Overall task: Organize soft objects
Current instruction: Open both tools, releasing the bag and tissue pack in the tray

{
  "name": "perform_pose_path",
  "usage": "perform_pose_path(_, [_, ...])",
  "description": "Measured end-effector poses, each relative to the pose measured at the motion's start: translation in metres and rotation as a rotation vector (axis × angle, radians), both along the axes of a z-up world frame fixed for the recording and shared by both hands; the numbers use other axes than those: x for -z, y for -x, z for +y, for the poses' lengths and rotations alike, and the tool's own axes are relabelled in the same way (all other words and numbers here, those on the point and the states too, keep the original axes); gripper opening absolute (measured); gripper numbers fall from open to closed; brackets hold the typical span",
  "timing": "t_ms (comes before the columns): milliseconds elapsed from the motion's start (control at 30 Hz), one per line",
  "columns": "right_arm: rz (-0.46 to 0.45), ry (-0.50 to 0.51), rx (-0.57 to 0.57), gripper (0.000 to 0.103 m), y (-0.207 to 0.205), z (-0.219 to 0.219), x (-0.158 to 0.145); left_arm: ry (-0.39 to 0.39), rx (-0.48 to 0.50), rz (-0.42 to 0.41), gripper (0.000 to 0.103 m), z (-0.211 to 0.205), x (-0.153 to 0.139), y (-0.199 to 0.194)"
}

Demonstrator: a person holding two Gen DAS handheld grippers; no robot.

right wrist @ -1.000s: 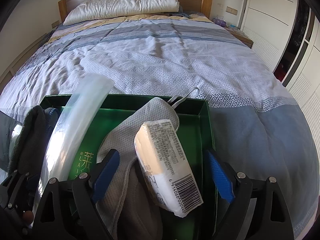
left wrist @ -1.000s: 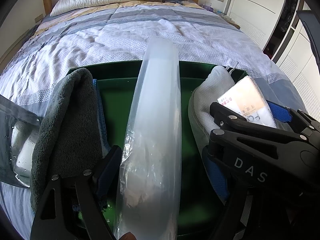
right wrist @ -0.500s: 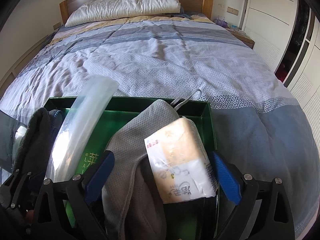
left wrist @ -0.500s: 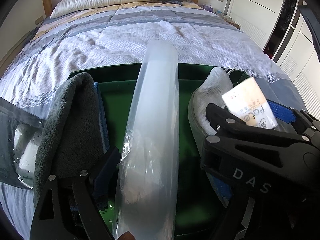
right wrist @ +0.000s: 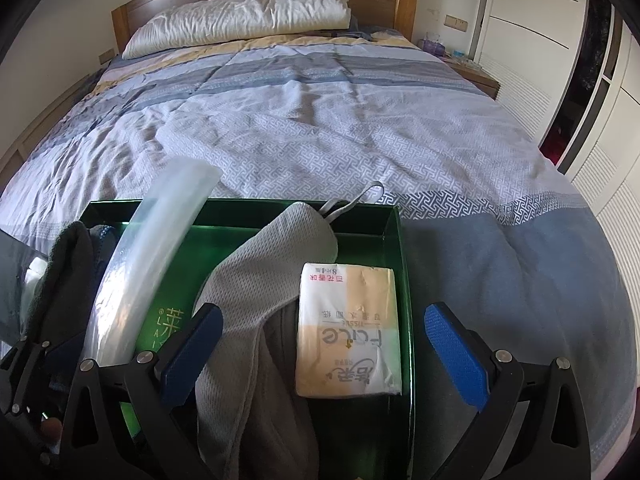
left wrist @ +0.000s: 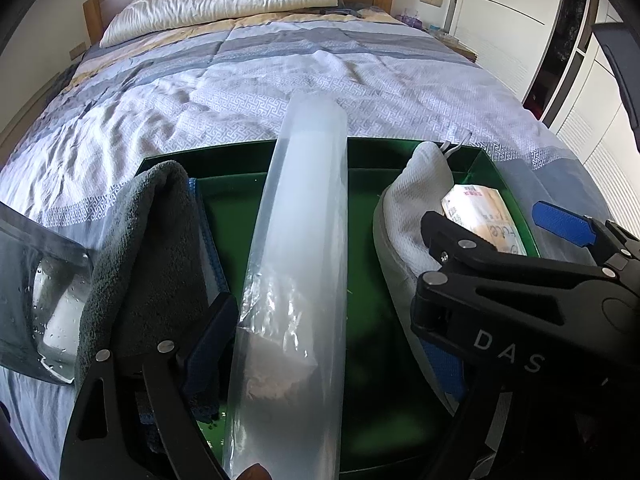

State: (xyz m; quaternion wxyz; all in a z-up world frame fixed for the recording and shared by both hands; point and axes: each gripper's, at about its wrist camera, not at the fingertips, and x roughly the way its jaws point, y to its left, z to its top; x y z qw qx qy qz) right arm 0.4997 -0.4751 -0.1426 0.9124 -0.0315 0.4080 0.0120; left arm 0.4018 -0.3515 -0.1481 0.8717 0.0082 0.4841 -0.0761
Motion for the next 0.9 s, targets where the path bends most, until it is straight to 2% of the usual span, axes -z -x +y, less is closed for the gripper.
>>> perform_pose_path(667, [-0.030,0.003,0.016,0.103,0.009,-0.002,-0.005,0.026,-0.004,-0.049,0.085,0.001,-0.011,0.007])
perform_pose_path(900, [-0.048,-0.002,0.035,0.103,0.014,-0.007,-0.011,0.008,0.002,-0.088,0.085,-0.003,-0.020,0.013])
